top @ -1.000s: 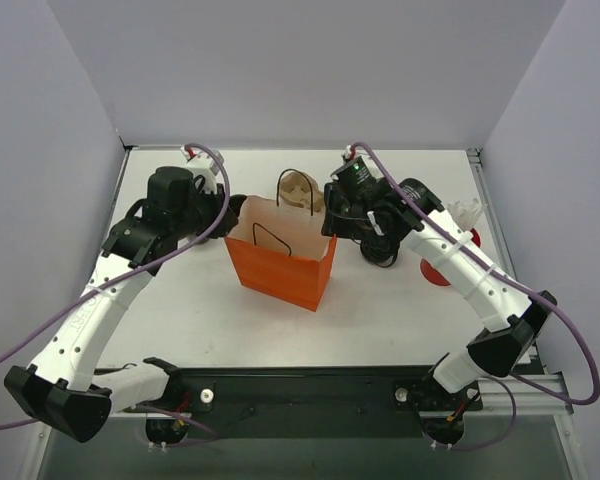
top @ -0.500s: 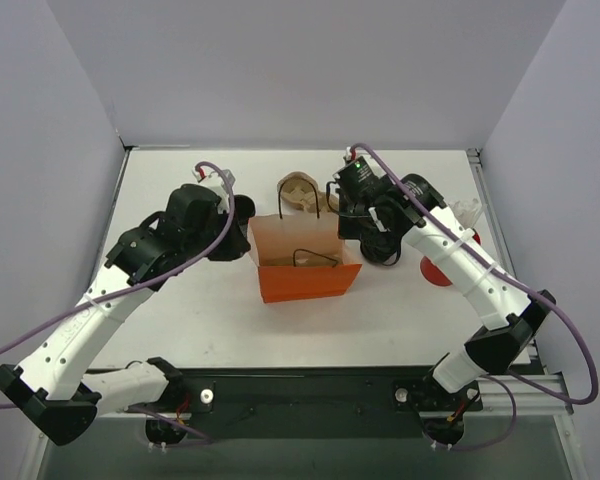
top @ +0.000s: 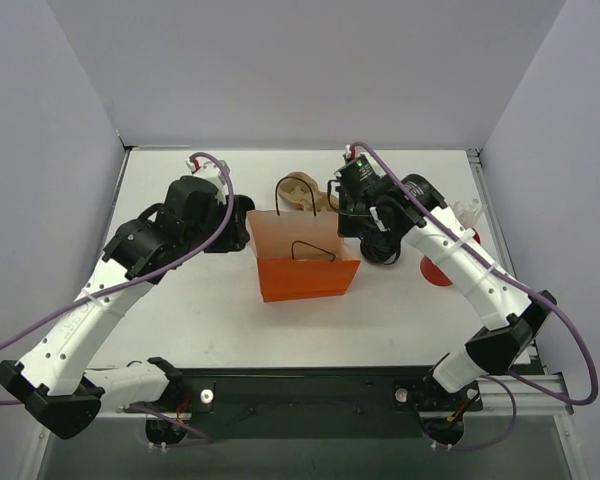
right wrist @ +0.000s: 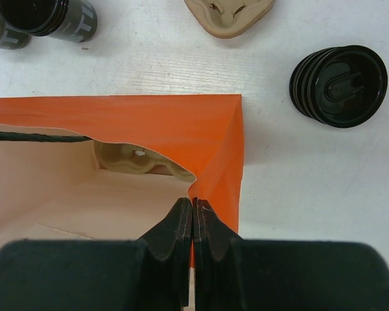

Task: Pack the takeout coffee

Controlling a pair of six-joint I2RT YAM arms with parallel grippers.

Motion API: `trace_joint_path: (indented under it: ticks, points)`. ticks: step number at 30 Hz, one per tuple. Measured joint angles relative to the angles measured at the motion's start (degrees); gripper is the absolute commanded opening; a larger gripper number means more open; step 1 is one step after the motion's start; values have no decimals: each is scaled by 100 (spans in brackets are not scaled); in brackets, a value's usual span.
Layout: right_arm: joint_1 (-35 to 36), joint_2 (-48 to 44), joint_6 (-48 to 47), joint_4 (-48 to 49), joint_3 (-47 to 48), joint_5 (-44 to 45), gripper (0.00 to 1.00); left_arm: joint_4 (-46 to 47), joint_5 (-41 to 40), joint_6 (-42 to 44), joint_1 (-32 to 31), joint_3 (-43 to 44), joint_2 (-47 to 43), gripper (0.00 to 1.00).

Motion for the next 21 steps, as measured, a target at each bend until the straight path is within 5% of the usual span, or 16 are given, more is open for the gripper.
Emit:
trace_joint_path:
  ticks: [9, 21]
  points:
    - [11, -245, 9, 151, -271, -4, 0, 225, -144, 33, 0, -20, 297, 51]
    - [48, -470, 46, 280, -518, -9, 0, 363, -90, -13, 0, -175, 319, 33]
